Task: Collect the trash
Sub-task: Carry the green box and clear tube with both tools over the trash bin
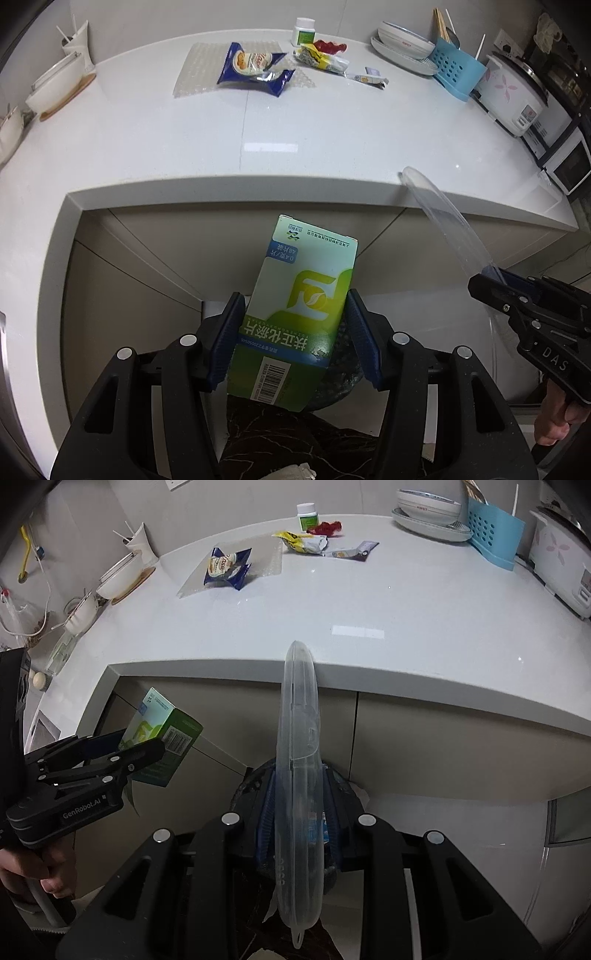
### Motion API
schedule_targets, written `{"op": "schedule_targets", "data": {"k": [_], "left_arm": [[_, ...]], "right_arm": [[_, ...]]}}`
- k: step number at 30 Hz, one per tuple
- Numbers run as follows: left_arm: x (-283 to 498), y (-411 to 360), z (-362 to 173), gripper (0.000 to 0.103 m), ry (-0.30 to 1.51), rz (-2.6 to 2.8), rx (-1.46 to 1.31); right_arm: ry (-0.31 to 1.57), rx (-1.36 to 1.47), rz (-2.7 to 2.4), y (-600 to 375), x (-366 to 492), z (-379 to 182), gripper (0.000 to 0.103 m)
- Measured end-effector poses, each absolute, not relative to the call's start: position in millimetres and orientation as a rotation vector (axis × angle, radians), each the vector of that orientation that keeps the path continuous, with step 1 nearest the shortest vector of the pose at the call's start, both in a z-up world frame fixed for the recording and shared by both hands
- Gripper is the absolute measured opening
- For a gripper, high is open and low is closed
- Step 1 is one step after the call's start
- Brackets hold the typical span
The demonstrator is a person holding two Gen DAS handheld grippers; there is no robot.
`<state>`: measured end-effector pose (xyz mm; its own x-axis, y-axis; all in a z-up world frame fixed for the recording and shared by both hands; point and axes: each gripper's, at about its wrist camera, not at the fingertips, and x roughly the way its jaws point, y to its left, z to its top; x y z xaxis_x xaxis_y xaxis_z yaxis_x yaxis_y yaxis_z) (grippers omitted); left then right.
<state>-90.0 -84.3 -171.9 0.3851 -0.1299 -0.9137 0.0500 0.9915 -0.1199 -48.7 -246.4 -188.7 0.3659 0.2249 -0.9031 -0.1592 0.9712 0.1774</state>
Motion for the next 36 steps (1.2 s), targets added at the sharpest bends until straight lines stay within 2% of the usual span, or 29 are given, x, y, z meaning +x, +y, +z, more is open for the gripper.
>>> {"op": "schedule_targets", "data": {"k": [24,34,36], "left_arm": [[-96.3,-89.3,-264.1,0.055,1.252,-0.136,-0.091],[-93.0,-100.7,-278.5,0.055,1.282,-0.180,-0.058],[-93.4,-103.4,-277.2,0.061,1.269,-0.195,-0.045]], "right_arm": [[1.296,0.041,0.253,-243.1,-58.1,-281.1,0.024],[1.288,0.060,0.259,-240.7,-60.6,-280.3,0.024],[1.286,0.057,0.259,-239.7,-60.7,-279.0,0.024]]}}
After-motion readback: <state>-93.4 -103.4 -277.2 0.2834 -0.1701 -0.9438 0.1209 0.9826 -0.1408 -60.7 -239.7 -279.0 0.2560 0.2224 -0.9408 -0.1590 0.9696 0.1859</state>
